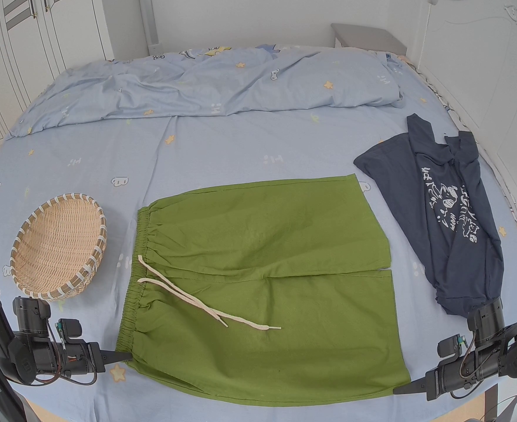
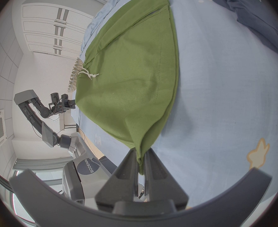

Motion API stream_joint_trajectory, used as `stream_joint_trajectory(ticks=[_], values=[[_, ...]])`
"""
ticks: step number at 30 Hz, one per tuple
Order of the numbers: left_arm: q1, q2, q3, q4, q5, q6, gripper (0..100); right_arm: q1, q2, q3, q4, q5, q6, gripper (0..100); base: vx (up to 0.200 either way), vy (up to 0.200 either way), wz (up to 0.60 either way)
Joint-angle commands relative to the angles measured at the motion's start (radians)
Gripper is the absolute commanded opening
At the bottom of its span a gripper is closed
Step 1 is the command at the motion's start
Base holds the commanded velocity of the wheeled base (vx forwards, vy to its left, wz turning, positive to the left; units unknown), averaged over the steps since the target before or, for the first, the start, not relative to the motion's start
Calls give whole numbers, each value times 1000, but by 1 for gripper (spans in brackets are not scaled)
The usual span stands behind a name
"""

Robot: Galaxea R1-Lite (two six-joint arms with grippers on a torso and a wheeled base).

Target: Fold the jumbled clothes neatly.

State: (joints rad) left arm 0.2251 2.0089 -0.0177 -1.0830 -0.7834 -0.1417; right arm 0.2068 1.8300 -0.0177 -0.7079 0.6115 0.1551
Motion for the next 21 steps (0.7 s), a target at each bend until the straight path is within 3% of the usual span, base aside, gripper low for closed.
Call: stream_joint_trajectory(ticks=[1,14,18,21], values=[[2,5,18,2,0,1,0,0,2,18,-1,1,0,0,0,0,0],[-26,-248,18,216,-8,-29,0,-20,-109,15,-28,-2,4,0,0,0,0],[-76,-404,-4,295,1,-107,0,-38,-229,-34,-25,-4,80,0,0,0,0],[-165,-613,-148,545,6,-286,0,-50,-314,-143,45,-7,142,0,0,0,0]])
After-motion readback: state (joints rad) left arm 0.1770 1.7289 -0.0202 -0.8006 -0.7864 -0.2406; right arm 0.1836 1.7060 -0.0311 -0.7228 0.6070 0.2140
